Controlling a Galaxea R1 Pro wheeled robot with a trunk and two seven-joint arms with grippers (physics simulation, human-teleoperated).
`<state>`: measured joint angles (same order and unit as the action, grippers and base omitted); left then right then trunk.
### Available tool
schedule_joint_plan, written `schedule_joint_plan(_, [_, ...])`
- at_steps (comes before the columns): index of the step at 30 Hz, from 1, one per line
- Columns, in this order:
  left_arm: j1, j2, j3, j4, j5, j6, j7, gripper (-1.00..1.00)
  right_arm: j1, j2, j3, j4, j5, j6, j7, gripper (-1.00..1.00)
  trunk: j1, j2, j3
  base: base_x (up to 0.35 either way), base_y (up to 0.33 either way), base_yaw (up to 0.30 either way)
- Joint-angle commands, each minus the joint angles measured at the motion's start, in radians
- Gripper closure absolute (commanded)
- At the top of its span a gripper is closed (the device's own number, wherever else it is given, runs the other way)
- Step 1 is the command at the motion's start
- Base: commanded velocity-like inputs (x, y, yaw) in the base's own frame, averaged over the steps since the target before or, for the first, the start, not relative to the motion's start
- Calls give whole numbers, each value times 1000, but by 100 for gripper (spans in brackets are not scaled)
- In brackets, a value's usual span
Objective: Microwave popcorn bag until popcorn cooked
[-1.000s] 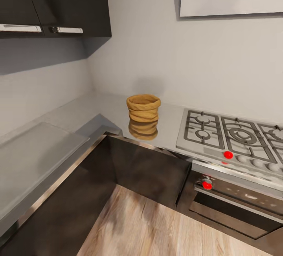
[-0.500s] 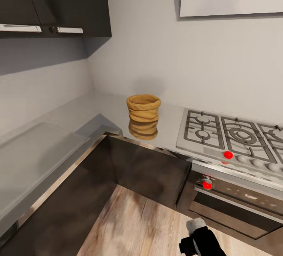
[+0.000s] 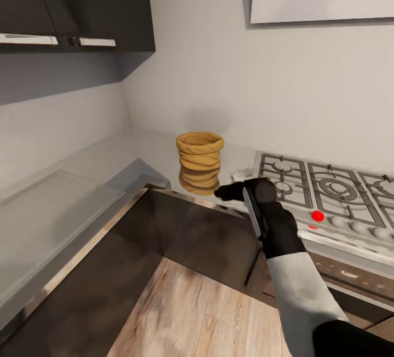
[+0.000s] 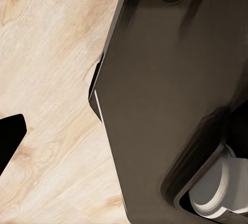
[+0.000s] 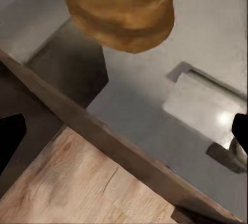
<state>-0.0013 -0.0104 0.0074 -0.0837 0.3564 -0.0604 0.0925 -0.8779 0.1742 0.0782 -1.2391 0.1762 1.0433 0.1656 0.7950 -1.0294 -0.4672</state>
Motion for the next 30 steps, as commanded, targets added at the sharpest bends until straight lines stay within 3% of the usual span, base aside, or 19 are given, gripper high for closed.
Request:
schedule_joint_plan(1, [0, 0, 0, -1, 4, -2, 3, -100, -57, 0, -9, 66, 10, 4, 9, -100, 0, -1, -1, 0, 0, 0])
schedule_joint_plan(3, [0, 0, 0, -1, 4, -2, 3, -100, -216, 0, -74, 256, 11, 4, 7, -100, 0, -1, -1, 0, 0, 0])
schedule_joint_plan(5, [0, 0, 0, -1, 4, -2, 3, -100, -333, 0, -135, 360, 12, 4, 5, -100, 0, -1, -1, 0, 0, 0])
schedule_joint_plan(6, [0, 0, 0, -1, 4, -2, 3, -100, -392, 0, -156, 389, 13, 4, 2, -100, 0, -1, -1, 0, 0, 0])
schedule_joint_plan(9, [0, 0, -1, -1, 3, -2, 2, -100, -483, -4, -176, 417, 15, 4, -11, -100, 0, -1, -1, 0, 0, 0])
schedule_joint_plan(30, [0, -1, -8, -1, -2, -1, 1, -100, -500, -13, -174, 432, 20, 4, -32, -100, 0, -1, -1, 35, 0, 0])
